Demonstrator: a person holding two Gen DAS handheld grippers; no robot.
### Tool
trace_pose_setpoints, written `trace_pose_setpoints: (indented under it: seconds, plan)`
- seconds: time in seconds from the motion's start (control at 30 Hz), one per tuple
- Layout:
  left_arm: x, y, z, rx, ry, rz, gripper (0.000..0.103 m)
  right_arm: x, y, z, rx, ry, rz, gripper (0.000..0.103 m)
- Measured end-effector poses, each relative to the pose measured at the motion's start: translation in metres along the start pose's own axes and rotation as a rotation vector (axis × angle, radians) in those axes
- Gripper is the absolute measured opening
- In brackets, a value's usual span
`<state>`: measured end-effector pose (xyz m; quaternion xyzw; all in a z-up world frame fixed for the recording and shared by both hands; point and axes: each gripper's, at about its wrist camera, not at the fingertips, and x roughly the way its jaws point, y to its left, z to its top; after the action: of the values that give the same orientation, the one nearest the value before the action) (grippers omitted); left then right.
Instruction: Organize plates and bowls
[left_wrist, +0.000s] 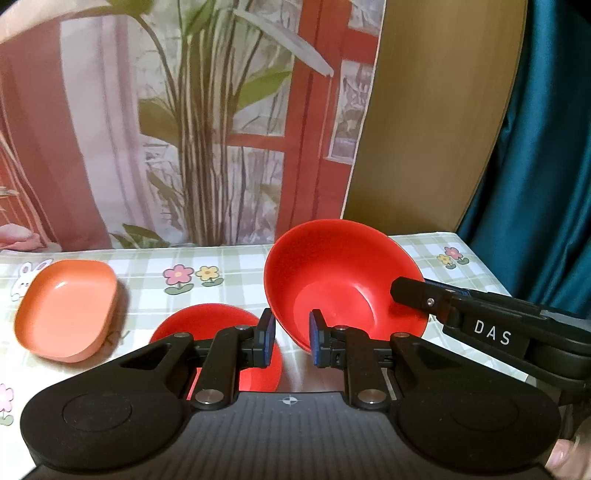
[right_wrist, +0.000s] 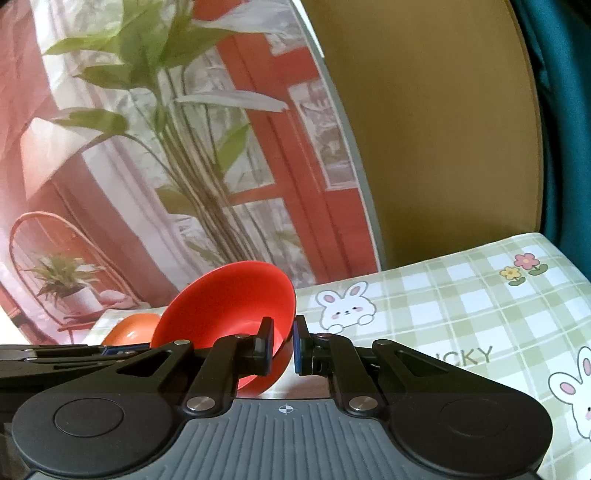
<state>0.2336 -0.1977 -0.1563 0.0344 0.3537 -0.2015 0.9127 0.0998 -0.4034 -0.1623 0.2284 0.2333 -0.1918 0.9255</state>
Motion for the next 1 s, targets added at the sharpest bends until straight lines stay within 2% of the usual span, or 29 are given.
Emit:
trace_pose_setpoints:
  seconds: [0.53,1.0]
  plan:
    - [-0.040,0.017,-0.019,-0.066,-0.033,0.018,0.021,-0.021,0.041,-0.012,-0.057,0.039,0.028,0.011]
    - [-0.035,0.046,-0.023,-0.153,-0.022,0.003,0.021,0.000,0.067,-0.016,-0.118,0.096,0.031,0.011]
